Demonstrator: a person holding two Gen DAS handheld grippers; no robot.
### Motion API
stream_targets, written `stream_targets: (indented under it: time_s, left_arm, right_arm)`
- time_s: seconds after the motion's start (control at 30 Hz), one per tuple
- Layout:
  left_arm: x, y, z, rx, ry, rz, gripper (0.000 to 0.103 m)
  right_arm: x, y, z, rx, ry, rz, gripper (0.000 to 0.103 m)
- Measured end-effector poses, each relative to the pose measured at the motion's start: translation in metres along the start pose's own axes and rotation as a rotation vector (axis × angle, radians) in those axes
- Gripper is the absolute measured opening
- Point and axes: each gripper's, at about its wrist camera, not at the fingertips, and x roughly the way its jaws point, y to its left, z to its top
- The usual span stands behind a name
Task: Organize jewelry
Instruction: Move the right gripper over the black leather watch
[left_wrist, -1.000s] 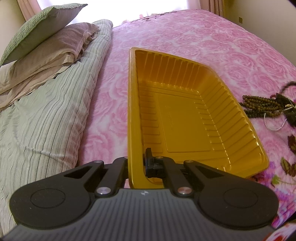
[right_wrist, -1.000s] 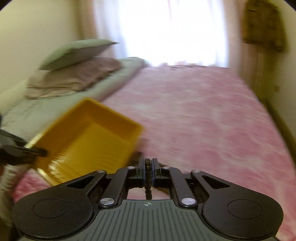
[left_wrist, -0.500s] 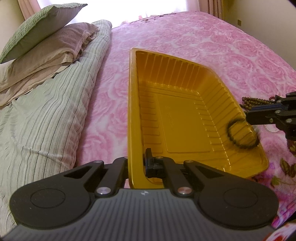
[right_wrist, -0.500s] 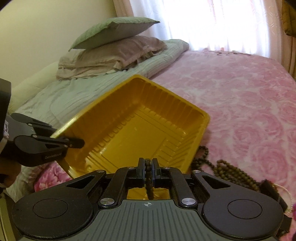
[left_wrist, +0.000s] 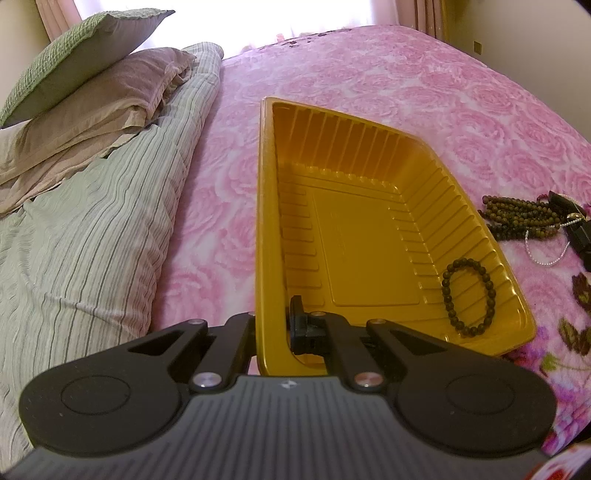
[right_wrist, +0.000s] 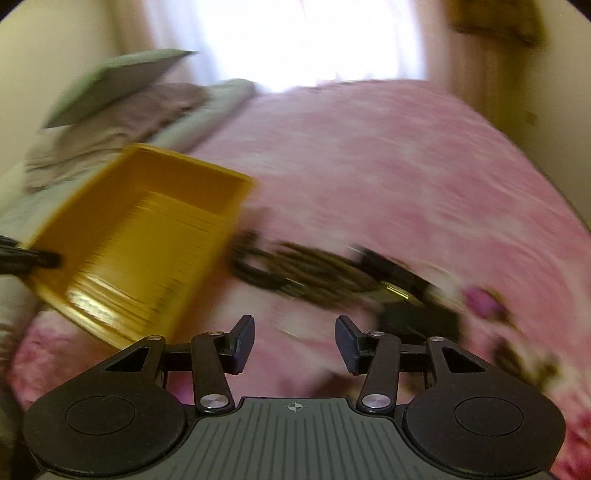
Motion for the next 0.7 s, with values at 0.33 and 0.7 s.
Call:
stream_targets:
  time_s: [0.33,0.7]
  left_arm:
    - [-0.001,-0.001,0.001,0.002,0.004,0.007,0.002]
    - [-0.001,-0.001,0.0,0.0,0.004,0.006,0.003]
  right_arm:
    - [-0.005,-0.044,-0.006,0.042,-0.007,-0.131,0.049]
    - [0.02,-0.032,-0.006,-0.043,0.018,-0.104,0.048]
